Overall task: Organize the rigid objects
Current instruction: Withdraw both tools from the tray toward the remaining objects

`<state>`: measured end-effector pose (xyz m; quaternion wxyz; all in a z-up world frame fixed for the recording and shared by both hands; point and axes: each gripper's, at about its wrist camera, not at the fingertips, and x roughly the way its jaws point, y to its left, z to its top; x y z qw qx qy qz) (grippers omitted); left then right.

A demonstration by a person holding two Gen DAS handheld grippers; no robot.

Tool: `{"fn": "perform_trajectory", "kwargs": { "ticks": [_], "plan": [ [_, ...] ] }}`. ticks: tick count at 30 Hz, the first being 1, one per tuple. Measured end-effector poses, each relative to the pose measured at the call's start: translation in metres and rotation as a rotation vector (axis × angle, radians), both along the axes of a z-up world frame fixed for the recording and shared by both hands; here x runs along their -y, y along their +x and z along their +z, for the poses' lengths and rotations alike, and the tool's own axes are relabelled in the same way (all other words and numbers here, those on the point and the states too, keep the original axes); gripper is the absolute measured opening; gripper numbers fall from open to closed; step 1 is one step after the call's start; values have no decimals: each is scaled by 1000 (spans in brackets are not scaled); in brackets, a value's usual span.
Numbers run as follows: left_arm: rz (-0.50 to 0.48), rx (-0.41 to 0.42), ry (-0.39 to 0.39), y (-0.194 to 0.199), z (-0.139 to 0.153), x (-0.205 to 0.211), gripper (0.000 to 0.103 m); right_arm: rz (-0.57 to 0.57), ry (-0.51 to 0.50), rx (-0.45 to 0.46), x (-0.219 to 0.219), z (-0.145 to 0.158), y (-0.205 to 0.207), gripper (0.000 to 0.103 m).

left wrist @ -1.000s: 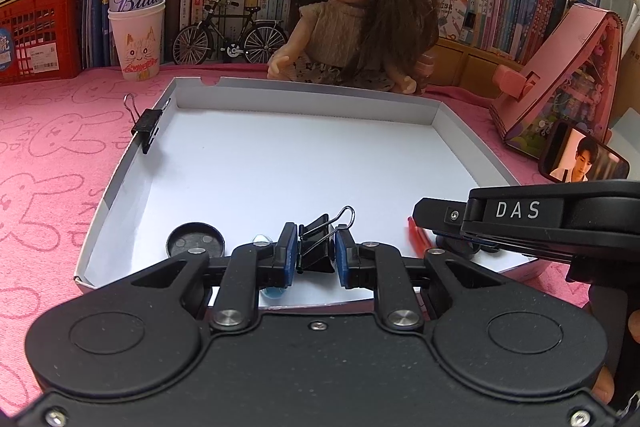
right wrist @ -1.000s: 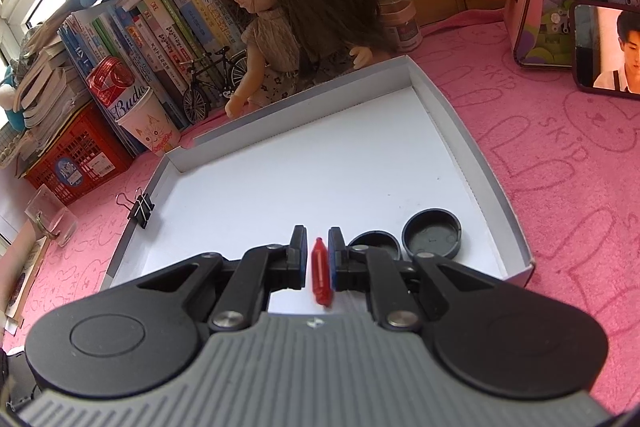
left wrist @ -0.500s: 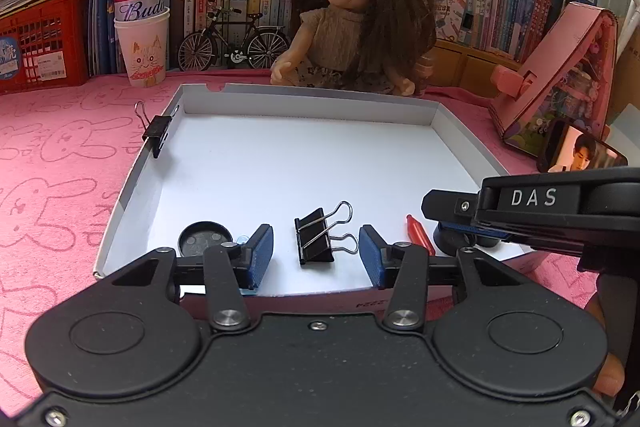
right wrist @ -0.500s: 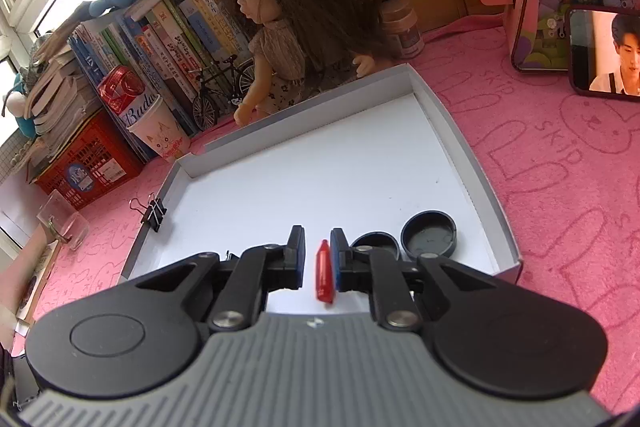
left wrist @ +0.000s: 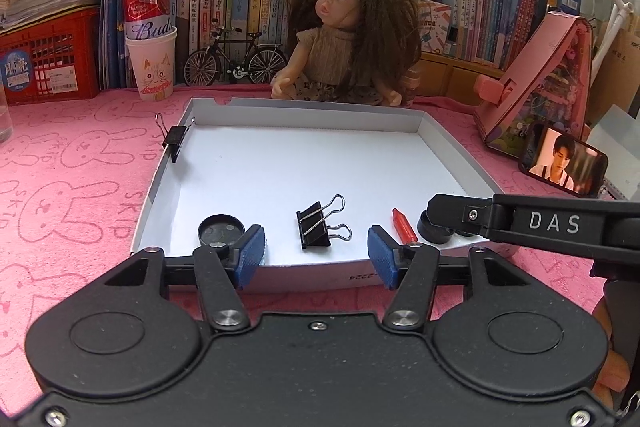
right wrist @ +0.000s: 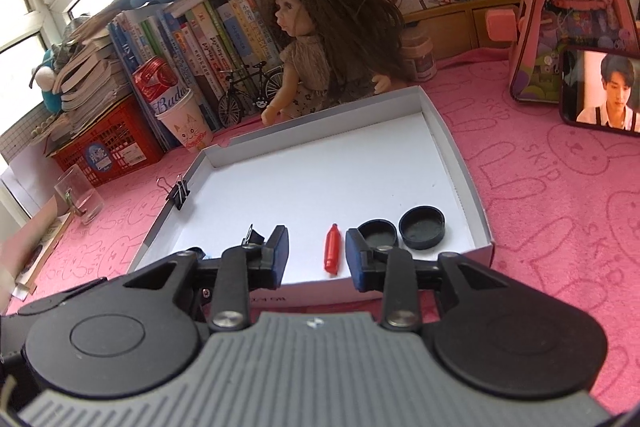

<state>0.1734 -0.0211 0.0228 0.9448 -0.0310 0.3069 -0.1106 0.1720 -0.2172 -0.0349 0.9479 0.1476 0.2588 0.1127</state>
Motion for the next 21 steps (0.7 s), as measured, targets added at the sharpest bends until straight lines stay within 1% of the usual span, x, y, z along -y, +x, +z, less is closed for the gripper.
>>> {"fn": "perform_trajectory", "kwargs": {
  "ticks": [2,5,8,17,21],
  "plan": [
    [-6,9,2,-7,3,-2,56,9,-21,15,-2,1,-7,43],
    [-16,25,22,-17,5,-3,58,20,-39,37,-4,2,-17,49],
    [-20,19,19,-25,7,-5,59,31,-60,61,-6,3,-28,56],
    [-37,19,15,-51,9,-9,60,57,-101,118,-7,5,-56,61],
    [-42,17,30,-64,7,-8,61,65,-107,125,-6,0,-66,62]
  ]
}}
